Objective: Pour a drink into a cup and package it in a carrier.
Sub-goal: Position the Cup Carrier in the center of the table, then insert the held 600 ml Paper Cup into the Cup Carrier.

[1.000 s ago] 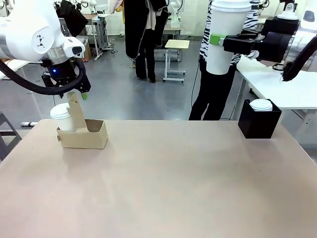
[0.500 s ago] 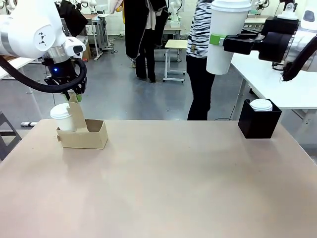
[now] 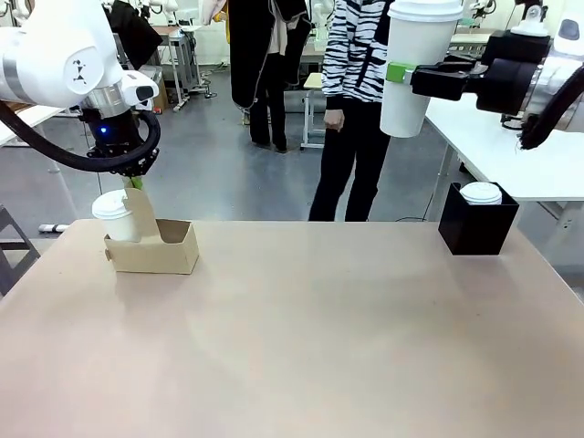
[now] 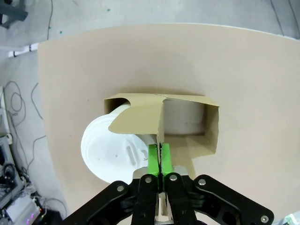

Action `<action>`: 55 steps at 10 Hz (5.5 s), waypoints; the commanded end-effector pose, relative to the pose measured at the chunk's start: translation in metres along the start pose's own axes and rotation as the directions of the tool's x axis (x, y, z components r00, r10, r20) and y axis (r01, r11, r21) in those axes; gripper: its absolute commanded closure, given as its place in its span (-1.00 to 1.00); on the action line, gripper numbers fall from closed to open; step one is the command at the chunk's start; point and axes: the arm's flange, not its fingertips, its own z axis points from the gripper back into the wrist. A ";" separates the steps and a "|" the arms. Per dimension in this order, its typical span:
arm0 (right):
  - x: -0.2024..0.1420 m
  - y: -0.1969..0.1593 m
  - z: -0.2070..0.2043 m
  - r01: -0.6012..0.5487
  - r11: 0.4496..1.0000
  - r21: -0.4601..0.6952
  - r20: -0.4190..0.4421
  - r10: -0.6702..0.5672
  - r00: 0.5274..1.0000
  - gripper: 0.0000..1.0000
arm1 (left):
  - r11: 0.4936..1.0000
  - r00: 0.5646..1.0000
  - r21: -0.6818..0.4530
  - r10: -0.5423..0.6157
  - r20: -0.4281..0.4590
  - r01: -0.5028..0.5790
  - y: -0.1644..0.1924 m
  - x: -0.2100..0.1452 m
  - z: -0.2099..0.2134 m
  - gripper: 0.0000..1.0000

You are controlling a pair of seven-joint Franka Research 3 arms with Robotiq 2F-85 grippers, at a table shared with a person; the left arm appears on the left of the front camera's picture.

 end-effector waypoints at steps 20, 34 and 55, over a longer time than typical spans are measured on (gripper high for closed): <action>0.003 -0.001 -0.003 -0.001 1.000 0.003 0.019 0.001 1.000 -0.60 | 0.997 0.997 -0.030 0.069 -0.025 -0.070 -0.252 -0.155 0.100 0.96; 0.003 -0.001 -0.003 -0.001 1.000 0.003 0.019 0.001 1.000 -0.60 | 0.999 0.997 -0.014 -0.053 -0.051 0.053 -0.285 -0.182 0.062 -0.22; -0.211 0.031 -0.100 0.053 0.727 0.684 -0.082 0.004 0.997 -0.60 | 0.548 0.522 0.108 -0.830 0.196 0.830 -0.053 -0.234 0.116 -1.00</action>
